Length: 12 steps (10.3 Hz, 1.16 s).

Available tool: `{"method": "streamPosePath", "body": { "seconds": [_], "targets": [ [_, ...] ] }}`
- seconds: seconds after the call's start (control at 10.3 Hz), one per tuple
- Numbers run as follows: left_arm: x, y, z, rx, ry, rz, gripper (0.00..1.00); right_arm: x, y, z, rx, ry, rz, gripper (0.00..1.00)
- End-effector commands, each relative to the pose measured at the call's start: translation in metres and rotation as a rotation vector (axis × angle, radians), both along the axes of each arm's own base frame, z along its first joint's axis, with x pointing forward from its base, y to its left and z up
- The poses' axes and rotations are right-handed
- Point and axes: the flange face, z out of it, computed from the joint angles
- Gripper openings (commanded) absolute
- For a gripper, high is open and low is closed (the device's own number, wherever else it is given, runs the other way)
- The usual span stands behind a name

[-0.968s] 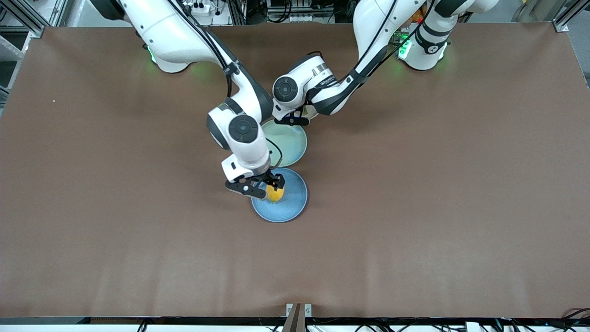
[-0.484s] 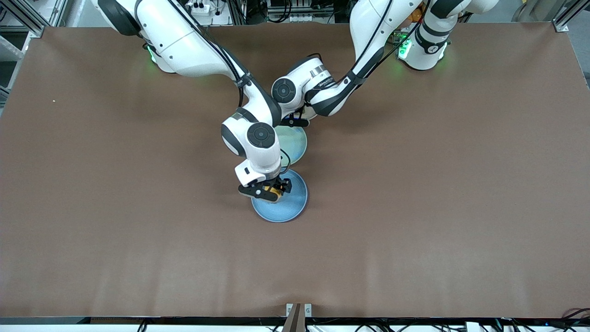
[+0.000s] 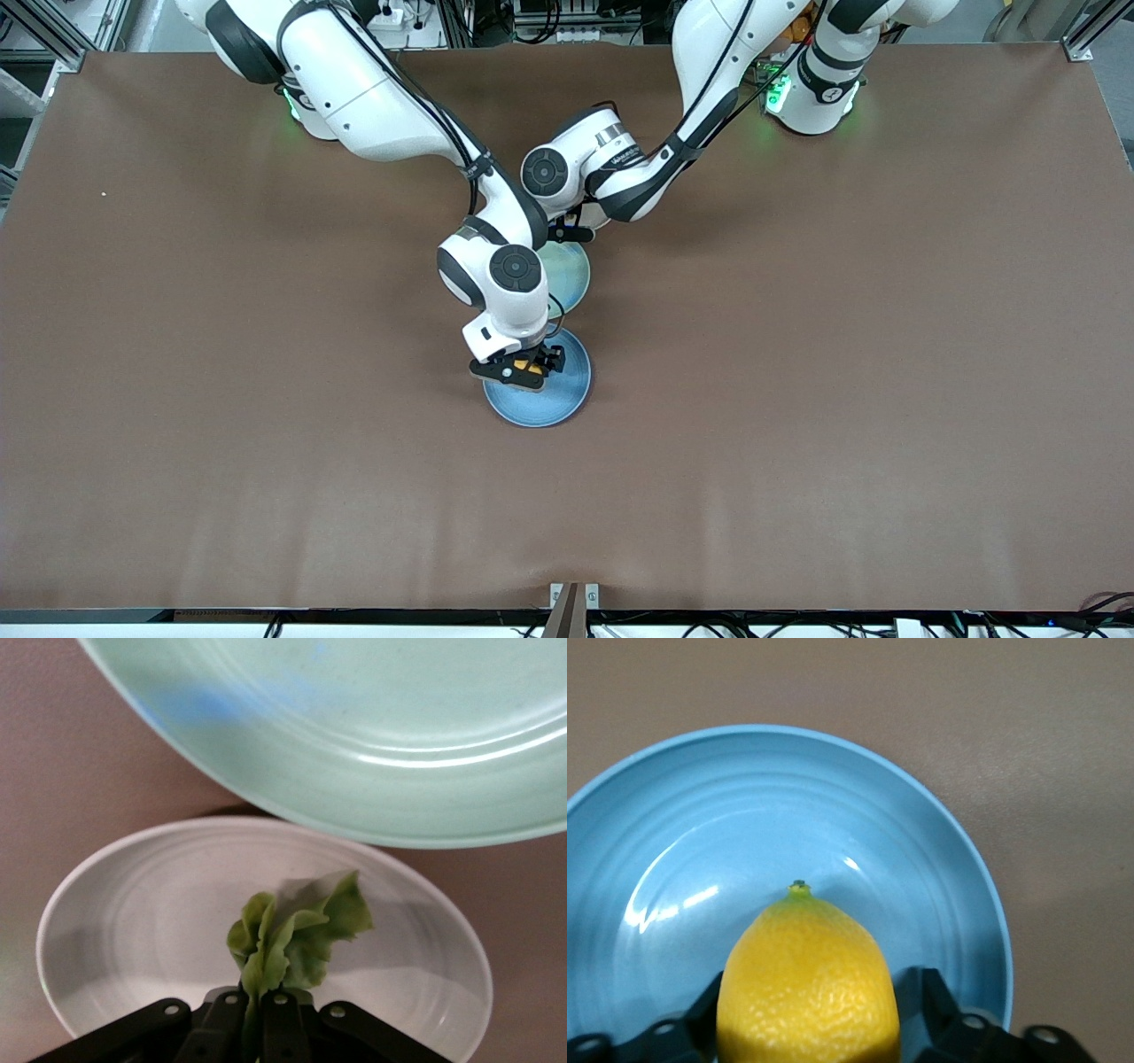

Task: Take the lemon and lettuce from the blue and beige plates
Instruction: 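Lower both grippers and close them on the lettuce and the lemon, then lift the lettuce with the left gripper while the right gripper lifts the lemon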

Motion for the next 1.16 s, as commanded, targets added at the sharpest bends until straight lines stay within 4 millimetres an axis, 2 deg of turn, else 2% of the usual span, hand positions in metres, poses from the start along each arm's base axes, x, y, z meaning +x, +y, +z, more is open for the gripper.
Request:
{"method": "streamPosePath", "body": {
  "seconds": [0.0, 0.1, 0.29, 0.39, 0.58, 0.77, 0.87, 1.06],
  "targets": [
    [0.012, 0.002, 0.035, 0.041, -0.023, 0.004, 0.00, -0.010, 0.025, 0.001, -0.012, -0.026, 0.023, 0.27],
    [0.014, 0.004, 0.046, 0.049, -0.027, -0.002, 0.00, -0.011, 0.025, 0.000, -0.013, -0.019, 0.019, 0.13],
    [0.023, 0.014, 0.070, 0.067, -0.024, 0.001, 0.00, -0.007, 0.021, 0.006, -0.022, -0.013, 0.011, 0.09],
    [0.027, 0.018, 0.086, 0.072, -0.025, -0.003, 0.00, -0.003, 0.014, 0.017, -0.035, 0.000, -0.003, 0.08],
    [0.039, 0.033, 0.117, 0.090, -0.034, 0.010, 0.00, 0.010, -0.002, 0.052, -0.035, 0.015, -0.045, 0.08],
    [0.067, 0.061, 0.123, 0.121, -0.017, 0.066, 0.00, 0.025, -0.031, 0.095, -0.023, 0.049, -0.048, 0.08],
    [0.082, 0.074, 0.122, 0.133, -0.019, 0.098, 0.00, 0.033, -0.051, 0.118, -0.022, 0.062, -0.036, 0.08],
    [0.116, 0.108, 0.119, 0.168, -0.039, 0.145, 0.00, 0.040, -0.110, 0.155, -0.010, 0.086, 0.007, 0.08]
  ]
}}
